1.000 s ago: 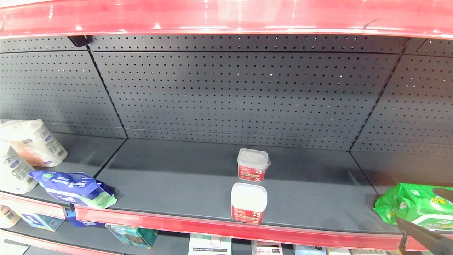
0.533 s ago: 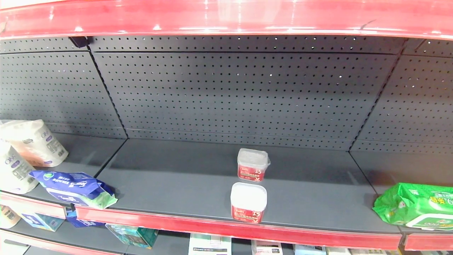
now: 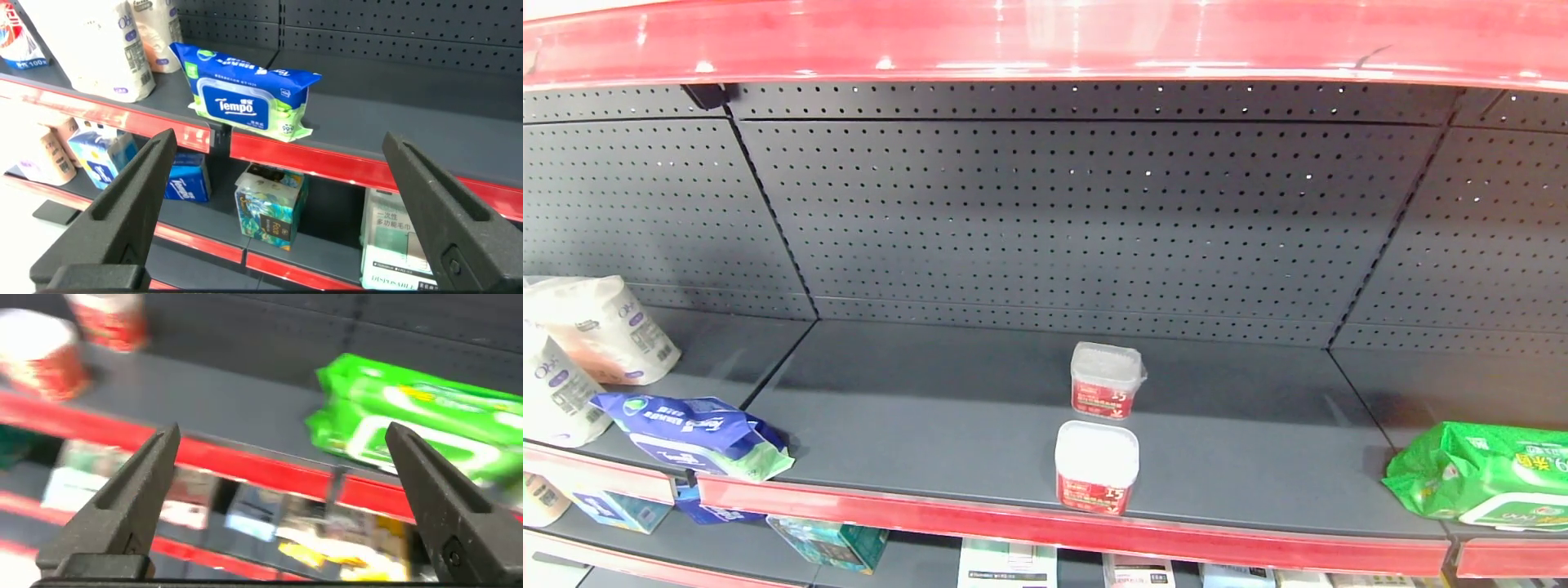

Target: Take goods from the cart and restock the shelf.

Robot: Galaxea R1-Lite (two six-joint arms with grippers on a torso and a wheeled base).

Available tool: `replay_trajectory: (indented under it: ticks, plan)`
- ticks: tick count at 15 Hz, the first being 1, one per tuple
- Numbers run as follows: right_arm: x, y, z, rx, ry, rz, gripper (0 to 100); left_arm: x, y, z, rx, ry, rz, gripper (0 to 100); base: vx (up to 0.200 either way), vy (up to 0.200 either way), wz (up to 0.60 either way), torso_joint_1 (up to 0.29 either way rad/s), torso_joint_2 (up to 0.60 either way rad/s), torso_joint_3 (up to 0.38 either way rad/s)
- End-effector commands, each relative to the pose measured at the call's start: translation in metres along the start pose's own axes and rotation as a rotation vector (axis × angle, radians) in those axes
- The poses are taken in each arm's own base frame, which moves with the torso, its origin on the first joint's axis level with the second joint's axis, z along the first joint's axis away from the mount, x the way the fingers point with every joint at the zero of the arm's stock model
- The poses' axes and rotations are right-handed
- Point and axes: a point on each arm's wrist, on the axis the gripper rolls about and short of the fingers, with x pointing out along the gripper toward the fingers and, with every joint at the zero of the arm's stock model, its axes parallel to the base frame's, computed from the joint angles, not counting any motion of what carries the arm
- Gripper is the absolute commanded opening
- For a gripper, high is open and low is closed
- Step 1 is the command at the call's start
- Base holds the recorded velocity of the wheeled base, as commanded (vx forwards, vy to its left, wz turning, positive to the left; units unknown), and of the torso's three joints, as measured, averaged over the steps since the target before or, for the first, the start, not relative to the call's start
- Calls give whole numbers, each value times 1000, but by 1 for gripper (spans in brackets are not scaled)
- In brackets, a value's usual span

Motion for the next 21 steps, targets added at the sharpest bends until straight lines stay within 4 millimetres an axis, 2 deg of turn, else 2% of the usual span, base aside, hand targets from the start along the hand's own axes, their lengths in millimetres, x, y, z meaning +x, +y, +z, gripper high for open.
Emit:
replay_trajectory:
  ticks: [1,4,5,7,10,11,19,21]
  plan:
    - [-1,1,-2,39,-13,-19,100,0,0,0,0,2,0,100,0,0,0,0,0,0]
    - [-1,6,-1,72,-29,185,100,0,0,0,0,2,0,100,0,0,0,0,0,0]
    - [-1,6,-1,72,-26,179,100,0,0,0,0,2,0,100,0,0,0,0,0,0]
    - [-1,3,-2,107,-8,14,100,0,0,0,0,2,0,100,0,0,0,0,0,0]
    - [-5,4,-5,107,-46,-30,100,0,0,0,1,2,0,100,0,0,0,0,0,0]
    - [-7,5,-10,102,-69,-35,100,0,0,0,1,2,0,100,0,0,0,0,0,0]
    - [-7,4,-10,138,-64,-63,100,0,0,0,1,2,0,100,0,0,0,0,0,0]
    - [-7,4,-10,138,-65,-60,100,0,0,0,1,2,0,100,0,0,-600,5,2,-2]
